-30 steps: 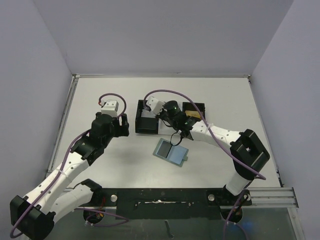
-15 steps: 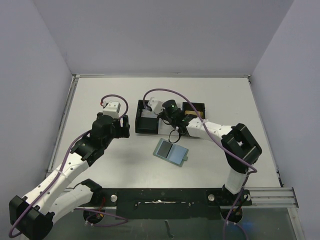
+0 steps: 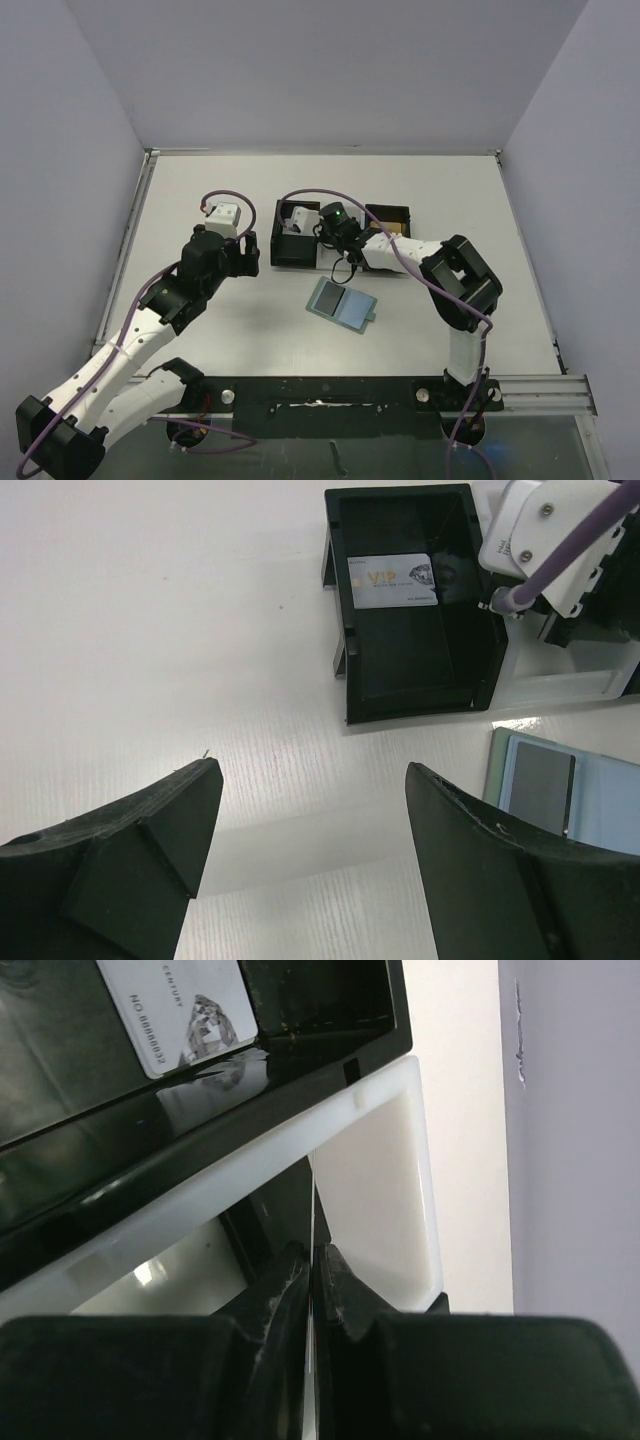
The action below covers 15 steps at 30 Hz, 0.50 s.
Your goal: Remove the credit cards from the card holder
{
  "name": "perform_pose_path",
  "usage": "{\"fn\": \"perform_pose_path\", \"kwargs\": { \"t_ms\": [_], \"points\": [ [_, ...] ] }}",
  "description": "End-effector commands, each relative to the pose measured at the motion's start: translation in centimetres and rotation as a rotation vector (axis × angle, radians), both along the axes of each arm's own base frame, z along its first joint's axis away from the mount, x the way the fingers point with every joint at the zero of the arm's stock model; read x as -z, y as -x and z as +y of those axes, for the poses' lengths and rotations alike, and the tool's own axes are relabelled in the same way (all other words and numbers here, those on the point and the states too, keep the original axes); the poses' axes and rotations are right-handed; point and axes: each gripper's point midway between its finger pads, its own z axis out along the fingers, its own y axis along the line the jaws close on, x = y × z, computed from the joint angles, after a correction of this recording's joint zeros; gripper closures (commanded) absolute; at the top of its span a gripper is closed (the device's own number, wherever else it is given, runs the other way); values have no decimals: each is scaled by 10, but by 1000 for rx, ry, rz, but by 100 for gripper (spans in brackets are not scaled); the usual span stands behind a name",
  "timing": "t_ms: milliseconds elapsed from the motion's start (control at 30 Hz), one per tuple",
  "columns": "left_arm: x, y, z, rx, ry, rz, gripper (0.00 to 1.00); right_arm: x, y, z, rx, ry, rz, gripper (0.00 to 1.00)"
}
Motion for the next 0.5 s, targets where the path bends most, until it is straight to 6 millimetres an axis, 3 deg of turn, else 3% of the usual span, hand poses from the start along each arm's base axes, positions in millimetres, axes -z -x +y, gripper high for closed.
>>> {"fn": "perform_pose_path", "kwargs": {
  "t_ms": [0,267,467],
  "points": [
    [-16,-2,-3,16,16,-51,27,-26,-30,4,0,-13,-96,96],
    [-17,-2,-1,9,15,-55,27,4,-21,8,-96,31,12,87],
    [-16,-2,-3,15,18,-51,27,12,-19,5,-108,49,43,82]
  ]
}}
